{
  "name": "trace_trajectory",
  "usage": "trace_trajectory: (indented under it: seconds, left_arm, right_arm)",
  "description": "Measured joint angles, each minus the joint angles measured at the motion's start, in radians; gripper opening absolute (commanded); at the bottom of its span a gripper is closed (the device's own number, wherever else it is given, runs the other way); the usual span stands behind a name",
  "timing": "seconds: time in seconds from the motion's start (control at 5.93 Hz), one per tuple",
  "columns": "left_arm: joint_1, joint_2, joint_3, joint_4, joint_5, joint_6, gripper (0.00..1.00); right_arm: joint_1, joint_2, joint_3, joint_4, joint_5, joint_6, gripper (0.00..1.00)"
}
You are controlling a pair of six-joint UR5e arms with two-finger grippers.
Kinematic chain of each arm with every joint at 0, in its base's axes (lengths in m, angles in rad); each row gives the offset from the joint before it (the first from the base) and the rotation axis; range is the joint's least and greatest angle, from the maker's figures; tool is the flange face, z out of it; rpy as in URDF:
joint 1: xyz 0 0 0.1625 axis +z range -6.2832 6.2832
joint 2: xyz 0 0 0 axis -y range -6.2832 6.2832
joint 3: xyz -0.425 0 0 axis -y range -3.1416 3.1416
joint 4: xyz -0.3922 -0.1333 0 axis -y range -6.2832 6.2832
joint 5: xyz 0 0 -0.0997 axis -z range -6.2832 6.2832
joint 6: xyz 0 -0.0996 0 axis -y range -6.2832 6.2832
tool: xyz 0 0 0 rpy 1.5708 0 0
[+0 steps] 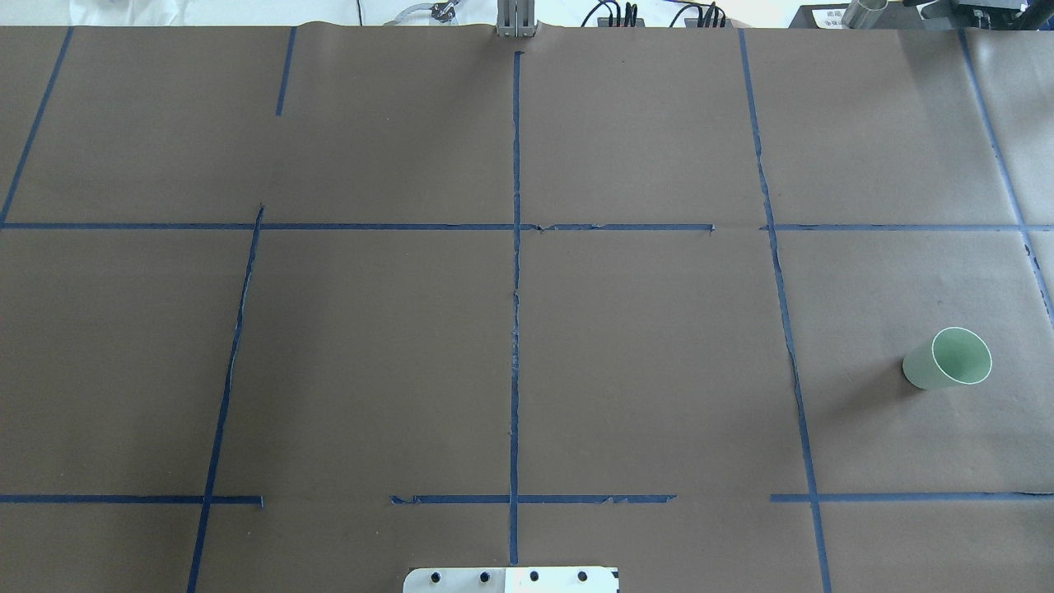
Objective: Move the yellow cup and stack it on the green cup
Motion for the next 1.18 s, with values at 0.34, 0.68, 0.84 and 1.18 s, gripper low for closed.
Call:
trace_trajectory:
  seconds: [0.34, 0.68, 0.84, 1.18]
  left_arm:
    - [0.193, 0.109, -0.006, -0.174, 0.229, -0.318, 1.0]
    - [0.28, 0.182, -0.008, -0.213, 0.424, -0.476, 1.0]
    - [0.324, 0.203, -0.008, -0.218, 0.519, -0.564, 1.0]
    - [0.483, 0.225, -0.006, -0.188, 0.731, -0.823, 1.0]
  right_arm:
    - [0.0, -0.001, 0.0, 0.0, 0.001, 0.0, 1.0]
    - [0.0, -0.001, 0.001, 0.0, 0.001, 0.0, 1.0]
    - [0.0, -0.001, 0.002, 0.0, 0.001, 0.0, 1.0]
    - [0.0, -0.001, 0.002, 0.0, 0.001, 0.0, 1.0]
